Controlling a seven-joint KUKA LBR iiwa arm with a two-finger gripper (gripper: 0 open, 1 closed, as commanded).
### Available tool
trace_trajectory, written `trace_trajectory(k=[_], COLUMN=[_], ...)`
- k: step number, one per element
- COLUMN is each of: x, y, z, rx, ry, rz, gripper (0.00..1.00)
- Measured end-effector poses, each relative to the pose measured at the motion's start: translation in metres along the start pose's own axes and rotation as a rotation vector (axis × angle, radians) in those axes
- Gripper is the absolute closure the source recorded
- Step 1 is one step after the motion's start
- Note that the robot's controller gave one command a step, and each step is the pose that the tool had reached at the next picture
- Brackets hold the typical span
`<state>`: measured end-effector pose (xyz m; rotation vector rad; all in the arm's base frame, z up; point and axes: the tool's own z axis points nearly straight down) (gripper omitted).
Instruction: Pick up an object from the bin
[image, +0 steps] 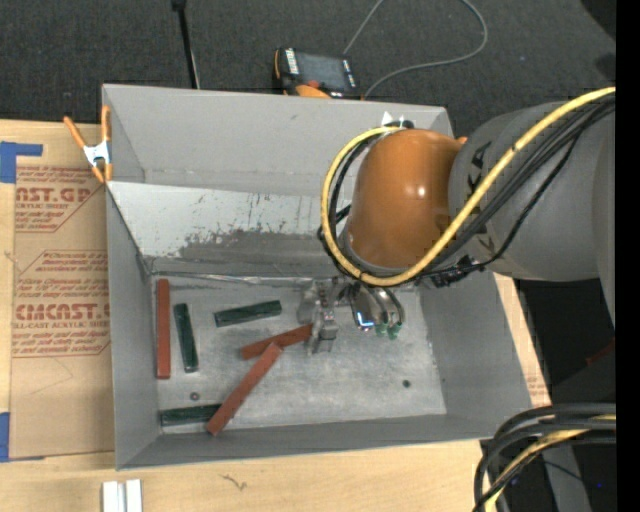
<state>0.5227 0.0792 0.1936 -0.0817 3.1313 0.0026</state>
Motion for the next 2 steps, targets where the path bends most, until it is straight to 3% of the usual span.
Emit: trace_trajectory(k=[1,2], x=[-0.007,-0.015], y=[-0.013,-0.027], z=[0.073,-0.049], rx=[0.001,0.001], ry=[0.013,-0.002], rz=[-0.118,-0.123], gripper=[1.0,1.0])
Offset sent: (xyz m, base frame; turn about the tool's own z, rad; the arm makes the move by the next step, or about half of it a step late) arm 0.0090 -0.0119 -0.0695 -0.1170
